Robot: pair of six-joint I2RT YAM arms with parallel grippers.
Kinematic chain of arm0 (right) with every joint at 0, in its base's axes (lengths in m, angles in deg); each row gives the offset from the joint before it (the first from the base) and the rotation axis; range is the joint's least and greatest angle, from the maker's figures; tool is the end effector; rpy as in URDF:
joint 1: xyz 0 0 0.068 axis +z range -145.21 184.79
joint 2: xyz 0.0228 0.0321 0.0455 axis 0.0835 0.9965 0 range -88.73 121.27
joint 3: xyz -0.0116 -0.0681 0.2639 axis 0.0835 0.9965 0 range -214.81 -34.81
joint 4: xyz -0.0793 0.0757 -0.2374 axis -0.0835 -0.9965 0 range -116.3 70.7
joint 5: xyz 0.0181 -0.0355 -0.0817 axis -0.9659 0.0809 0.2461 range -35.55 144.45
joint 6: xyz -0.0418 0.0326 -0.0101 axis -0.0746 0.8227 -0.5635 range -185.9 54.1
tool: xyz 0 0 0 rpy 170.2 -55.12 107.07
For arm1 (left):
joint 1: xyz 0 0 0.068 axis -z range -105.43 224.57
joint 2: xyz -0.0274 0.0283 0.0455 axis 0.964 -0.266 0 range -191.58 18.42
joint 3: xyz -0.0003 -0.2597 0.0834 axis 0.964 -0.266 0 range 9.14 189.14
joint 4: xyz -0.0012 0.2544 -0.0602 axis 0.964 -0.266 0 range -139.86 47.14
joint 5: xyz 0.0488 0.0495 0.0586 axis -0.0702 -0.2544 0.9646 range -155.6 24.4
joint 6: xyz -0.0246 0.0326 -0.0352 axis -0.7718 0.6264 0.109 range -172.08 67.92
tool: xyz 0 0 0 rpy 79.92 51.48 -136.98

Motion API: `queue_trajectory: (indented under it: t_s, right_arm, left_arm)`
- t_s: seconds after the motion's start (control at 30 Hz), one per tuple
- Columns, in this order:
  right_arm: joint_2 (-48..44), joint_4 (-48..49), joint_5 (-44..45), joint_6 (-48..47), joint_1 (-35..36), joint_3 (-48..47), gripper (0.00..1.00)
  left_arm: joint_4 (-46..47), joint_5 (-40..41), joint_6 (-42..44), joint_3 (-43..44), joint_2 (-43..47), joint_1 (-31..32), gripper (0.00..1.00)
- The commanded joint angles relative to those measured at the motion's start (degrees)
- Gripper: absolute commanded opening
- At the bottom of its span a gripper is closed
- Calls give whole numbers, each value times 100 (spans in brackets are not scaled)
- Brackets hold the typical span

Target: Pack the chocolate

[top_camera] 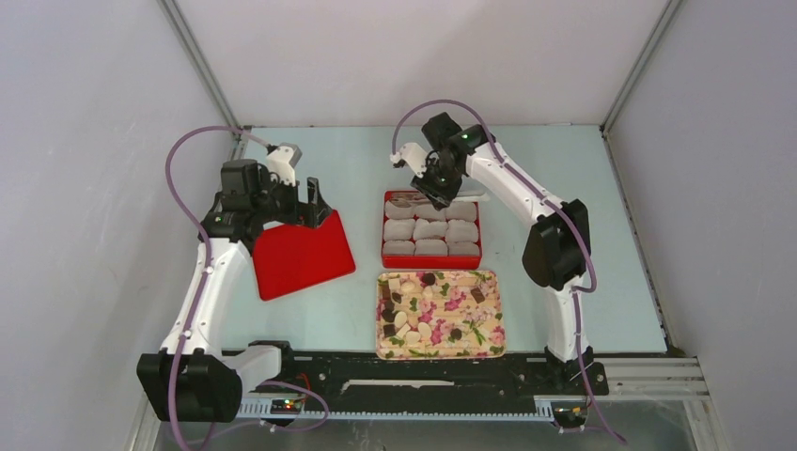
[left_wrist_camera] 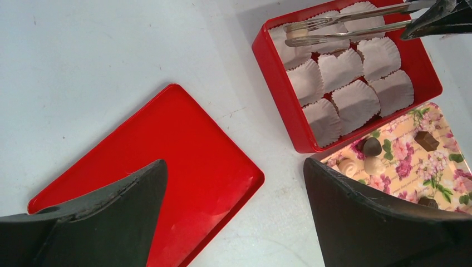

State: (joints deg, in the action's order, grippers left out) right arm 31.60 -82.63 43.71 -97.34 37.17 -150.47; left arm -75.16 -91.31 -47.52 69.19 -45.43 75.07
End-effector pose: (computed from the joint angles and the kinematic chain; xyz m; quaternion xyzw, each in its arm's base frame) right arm 0.3707 0.2430 0.2801 -0.5317 0.8202 0.0935 0.1892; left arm 0.2376 -0.0174 0.3315 0.1391 0.8638 -0.1826 0.4486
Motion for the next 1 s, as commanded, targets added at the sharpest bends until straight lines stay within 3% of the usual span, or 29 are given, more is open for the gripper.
queue_trajectory:
  t_s: [0.0, 0.37, 0.63, 0.97]
  right_arm:
    - [-32, 185, -98, 83, -22, -48, 28]
    - [48, 240, -147, 115, 1, -29, 38]
    - [-123, 233, -119, 124, 0, 91, 39]
    - [-2136, 313, -53, -199, 17, 1984, 35]
  left_arm:
    - [123, -25, 121, -149, 166, -14, 97]
    - [168, -55, 152, -251, 254, -20, 98]
    - [182, -116, 147, -274, 268, -14, 98]
    - [162, -47, 216, -219, 190, -14, 98]
